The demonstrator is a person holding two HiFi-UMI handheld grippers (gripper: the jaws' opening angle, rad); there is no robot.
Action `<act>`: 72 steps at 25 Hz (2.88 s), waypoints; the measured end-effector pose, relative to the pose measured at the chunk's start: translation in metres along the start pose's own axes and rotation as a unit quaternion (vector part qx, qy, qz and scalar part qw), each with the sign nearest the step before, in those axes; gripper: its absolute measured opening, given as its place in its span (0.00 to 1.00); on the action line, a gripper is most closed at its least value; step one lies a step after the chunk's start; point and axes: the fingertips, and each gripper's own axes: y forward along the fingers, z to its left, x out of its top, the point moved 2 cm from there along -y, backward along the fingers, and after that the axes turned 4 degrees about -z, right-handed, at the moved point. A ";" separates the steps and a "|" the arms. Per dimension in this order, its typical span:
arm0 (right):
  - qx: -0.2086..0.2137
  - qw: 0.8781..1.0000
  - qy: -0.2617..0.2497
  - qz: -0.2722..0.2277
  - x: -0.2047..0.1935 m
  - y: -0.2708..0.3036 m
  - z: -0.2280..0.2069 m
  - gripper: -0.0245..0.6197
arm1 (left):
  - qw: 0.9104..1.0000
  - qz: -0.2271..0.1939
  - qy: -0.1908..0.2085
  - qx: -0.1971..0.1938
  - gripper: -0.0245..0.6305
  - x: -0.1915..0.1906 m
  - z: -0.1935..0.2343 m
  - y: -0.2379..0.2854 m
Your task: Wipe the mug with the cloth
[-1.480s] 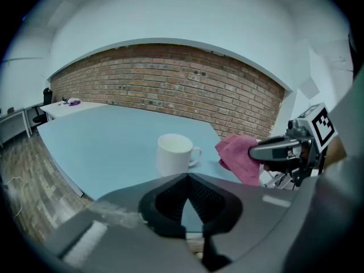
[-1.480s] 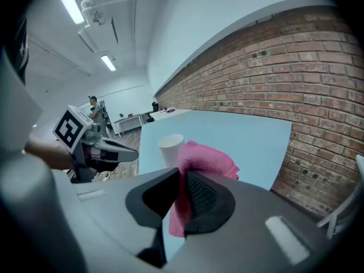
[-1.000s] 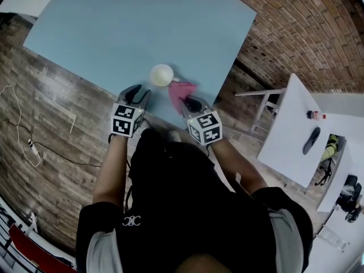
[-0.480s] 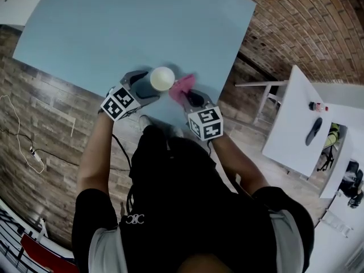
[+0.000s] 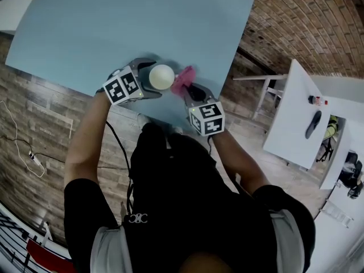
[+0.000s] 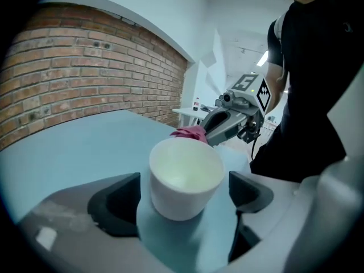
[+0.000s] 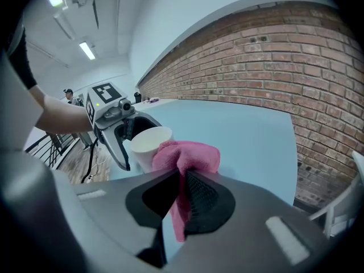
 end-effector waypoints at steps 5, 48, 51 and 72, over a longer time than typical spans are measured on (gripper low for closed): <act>0.002 1.000 -0.007 -0.002 0.003 0.004 0.001 0.10 | 1.000 -0.004 0.008 -0.021 0.76 0.004 -0.006 0.012; 0.023 0.994 0.051 0.091 -0.029 0.041 -0.003 0.10 | 0.997 0.070 -0.016 0.021 0.68 -0.003 -0.013 0.016; 0.025 0.997 0.032 0.060 -0.017 0.025 0.002 0.10 | 0.996 0.081 -0.012 0.017 0.68 -0.002 -0.013 0.019; -0.045 0.997 -0.027 0.058 0.036 0.019 -0.025 0.10 | 0.996 0.082 -0.011 0.033 0.67 -0.002 -0.015 0.024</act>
